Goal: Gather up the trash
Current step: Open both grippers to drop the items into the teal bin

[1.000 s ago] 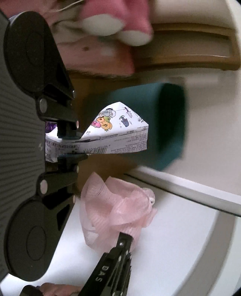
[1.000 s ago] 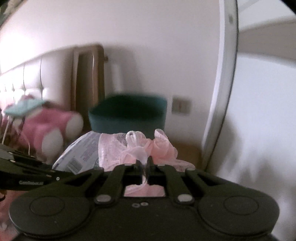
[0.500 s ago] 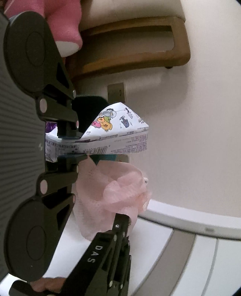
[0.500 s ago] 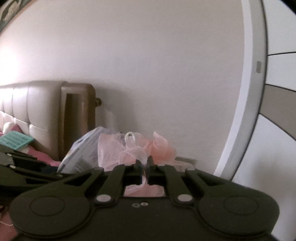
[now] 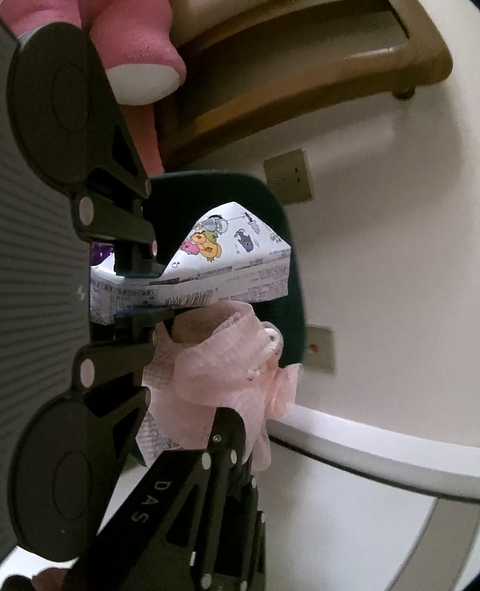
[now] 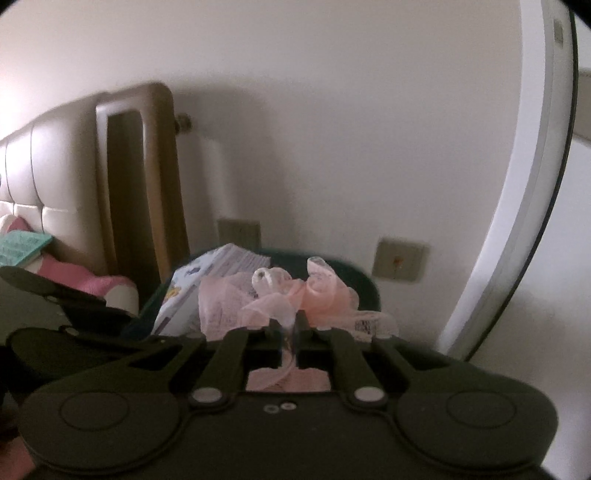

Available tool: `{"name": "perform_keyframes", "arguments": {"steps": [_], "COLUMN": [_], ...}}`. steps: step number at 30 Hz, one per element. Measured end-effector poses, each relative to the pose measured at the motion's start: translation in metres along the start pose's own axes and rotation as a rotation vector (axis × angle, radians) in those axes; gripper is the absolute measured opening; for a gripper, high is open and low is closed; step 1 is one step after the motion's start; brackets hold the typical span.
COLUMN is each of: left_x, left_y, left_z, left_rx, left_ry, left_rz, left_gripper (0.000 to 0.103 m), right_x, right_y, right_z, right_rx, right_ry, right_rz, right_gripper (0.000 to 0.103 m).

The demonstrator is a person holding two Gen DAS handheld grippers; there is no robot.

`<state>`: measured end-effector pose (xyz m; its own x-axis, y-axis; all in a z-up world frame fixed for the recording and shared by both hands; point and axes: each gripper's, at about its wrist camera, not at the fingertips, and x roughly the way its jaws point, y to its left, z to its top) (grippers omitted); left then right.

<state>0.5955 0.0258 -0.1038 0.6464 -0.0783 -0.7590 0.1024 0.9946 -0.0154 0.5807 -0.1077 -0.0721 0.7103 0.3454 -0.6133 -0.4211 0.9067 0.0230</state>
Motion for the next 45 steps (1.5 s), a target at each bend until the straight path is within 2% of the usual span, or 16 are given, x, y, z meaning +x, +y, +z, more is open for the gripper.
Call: {"name": "perform_keyframes", "arguments": {"steps": [6, 9, 12, 14, 17, 18, 19, 24, 29, 32, 34, 37, 39, 41, 45], "left_x": [0.023, 0.032, 0.035, 0.035, 0.031, 0.029, 0.029, 0.026, -0.006, -0.033, -0.051, -0.071, -0.078, -0.083, -0.081], "left_y": [0.000, 0.003, 0.005, 0.005, 0.001, 0.001, -0.001, -0.006, -0.011, -0.017, -0.021, -0.027, -0.031, -0.032, -0.035], "left_z": [0.005, 0.004, 0.002, 0.001, -0.002, -0.002, -0.003, -0.004, -0.010, -0.020, -0.031, -0.056, -0.075, -0.096, -0.140], "left_rx": [-0.014, -0.042, -0.059, -0.060, -0.058, -0.059, -0.055, -0.046, -0.051, -0.050, -0.047, -0.034, -0.030, -0.045, -0.082], "left_ry": [0.061, 0.138, 0.145, 0.147, 0.136, 0.126, 0.111, 0.108, 0.008, -0.051, -0.084, -0.116, -0.120, -0.114, -0.086], "left_rz": [-0.006, -0.023, -0.015, -0.017, -0.014, -0.016, -0.018, -0.009, -0.046, -0.068, -0.082, -0.100, -0.099, -0.104, -0.088], "left_gripper": [0.014, 0.015, 0.016, 0.024, 0.047, 0.059, 0.064, 0.067, 0.067, 0.067, 0.067, 0.070, 0.075, 0.075, 0.080], "right_x": [0.006, 0.009, 0.004, 0.001, -0.007, -0.010, -0.014, -0.031, -0.057, -0.076, -0.088, -0.105, -0.113, -0.120, -0.124], "right_y": [-0.004, -0.005, -0.008, -0.010, -0.015, -0.017, -0.019, -0.029, -0.040, -0.046, -0.049, -0.049, -0.049, -0.047, -0.046], "right_z": [-0.007, -0.007, -0.009, -0.009, -0.010, -0.010, -0.010, -0.011, -0.024, -0.040, -0.053, -0.080, -0.100, -0.123, -0.170], "right_rx": [0.016, 0.015, 0.013, 0.013, 0.019, 0.023, 0.030, 0.063, 0.093, 0.117, 0.143, 0.169, 0.180, 0.188, 0.193], "right_ry": [0.046, 0.066, 0.068, 0.068, 0.059, 0.054, 0.050, 0.027, -0.020, -0.042, -0.053, -0.059, -0.048, -0.030, 0.036], "right_rz": [-0.011, -0.019, -0.021, -0.026, -0.025, -0.022, -0.019, -0.014, 0.000, 0.013, 0.026, 0.042, 0.051, 0.054, 0.052], "right_gripper": [0.018, 0.022, 0.030, 0.031, 0.031, 0.032, 0.033, 0.035, 0.036, 0.037, 0.043, 0.046, 0.048, 0.049, 0.052]}}
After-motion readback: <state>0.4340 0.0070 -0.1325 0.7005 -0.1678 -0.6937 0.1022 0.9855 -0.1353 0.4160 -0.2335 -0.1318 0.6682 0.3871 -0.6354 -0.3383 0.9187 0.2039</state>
